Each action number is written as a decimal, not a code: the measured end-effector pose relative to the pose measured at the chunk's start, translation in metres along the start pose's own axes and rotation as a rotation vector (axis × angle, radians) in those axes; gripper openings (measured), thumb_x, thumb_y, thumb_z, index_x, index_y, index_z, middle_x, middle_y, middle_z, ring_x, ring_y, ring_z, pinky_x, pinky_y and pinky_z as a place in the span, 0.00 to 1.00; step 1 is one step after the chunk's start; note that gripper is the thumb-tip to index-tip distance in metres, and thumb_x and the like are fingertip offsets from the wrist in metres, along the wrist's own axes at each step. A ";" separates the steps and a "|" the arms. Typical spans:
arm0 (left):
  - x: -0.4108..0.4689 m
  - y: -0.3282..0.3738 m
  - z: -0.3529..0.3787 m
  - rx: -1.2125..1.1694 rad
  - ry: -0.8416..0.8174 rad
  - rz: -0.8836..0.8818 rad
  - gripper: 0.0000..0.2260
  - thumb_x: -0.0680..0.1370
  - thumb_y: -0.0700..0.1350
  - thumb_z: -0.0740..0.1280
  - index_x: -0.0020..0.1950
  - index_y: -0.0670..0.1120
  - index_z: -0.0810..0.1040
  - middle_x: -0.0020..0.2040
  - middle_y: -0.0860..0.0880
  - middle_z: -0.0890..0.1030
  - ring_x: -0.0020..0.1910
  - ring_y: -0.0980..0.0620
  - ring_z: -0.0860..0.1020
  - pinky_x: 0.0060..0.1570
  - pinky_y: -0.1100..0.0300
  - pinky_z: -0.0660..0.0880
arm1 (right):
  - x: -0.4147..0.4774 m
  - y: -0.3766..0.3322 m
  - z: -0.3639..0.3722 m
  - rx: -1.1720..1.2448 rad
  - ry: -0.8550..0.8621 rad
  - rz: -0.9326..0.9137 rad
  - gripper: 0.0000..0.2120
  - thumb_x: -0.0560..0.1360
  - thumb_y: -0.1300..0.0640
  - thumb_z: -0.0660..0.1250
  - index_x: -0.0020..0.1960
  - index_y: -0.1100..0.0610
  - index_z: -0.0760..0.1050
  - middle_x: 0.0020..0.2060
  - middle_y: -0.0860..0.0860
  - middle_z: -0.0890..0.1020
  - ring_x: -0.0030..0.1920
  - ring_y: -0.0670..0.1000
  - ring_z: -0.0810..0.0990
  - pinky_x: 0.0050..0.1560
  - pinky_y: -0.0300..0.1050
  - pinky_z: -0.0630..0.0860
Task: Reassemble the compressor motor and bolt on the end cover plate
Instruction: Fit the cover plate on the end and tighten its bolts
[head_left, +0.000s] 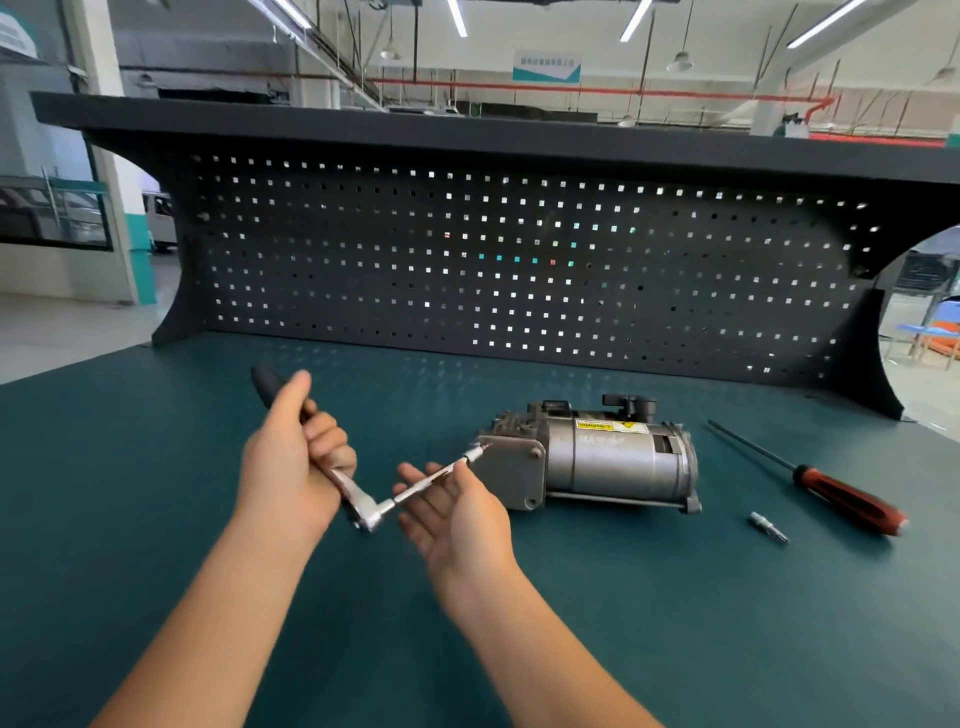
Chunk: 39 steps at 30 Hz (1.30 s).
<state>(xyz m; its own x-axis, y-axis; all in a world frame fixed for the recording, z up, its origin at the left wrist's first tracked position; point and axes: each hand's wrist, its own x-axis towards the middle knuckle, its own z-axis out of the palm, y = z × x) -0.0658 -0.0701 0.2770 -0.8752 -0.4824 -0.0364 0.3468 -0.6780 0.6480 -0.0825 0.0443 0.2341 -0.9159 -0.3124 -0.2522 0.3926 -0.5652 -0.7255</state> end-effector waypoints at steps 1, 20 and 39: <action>-0.004 -0.005 -0.004 -0.014 0.008 -0.015 0.15 0.78 0.50 0.63 0.33 0.50 0.64 0.19 0.56 0.59 0.15 0.59 0.58 0.16 0.69 0.54 | 0.002 0.002 -0.001 0.042 0.034 0.011 0.12 0.82 0.54 0.54 0.48 0.59 0.71 0.32 0.51 0.84 0.33 0.49 0.81 0.35 0.42 0.75; -0.044 -0.024 -0.026 -0.137 -0.011 0.058 0.17 0.77 0.47 0.60 0.28 0.49 0.64 0.21 0.56 0.58 0.16 0.57 0.57 0.16 0.67 0.57 | 0.019 0.002 -0.017 -0.145 -0.030 -0.114 0.08 0.81 0.53 0.55 0.49 0.52 0.72 0.23 0.48 0.77 0.22 0.47 0.74 0.28 0.38 0.68; -0.046 -0.032 -0.022 -0.152 0.064 0.073 0.15 0.78 0.48 0.61 0.32 0.49 0.63 0.23 0.55 0.58 0.19 0.56 0.57 0.18 0.66 0.58 | 0.022 -0.002 -0.022 -0.150 -0.047 -0.084 0.07 0.81 0.53 0.56 0.52 0.51 0.73 0.23 0.48 0.77 0.22 0.46 0.75 0.25 0.35 0.69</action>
<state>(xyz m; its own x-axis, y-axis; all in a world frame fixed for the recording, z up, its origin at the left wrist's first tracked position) -0.0291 -0.0389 0.2412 -0.8242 -0.5645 -0.0447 0.4599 -0.7133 0.5289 -0.1056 0.0552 0.2160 -0.9386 -0.3062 -0.1590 0.2947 -0.4718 -0.8310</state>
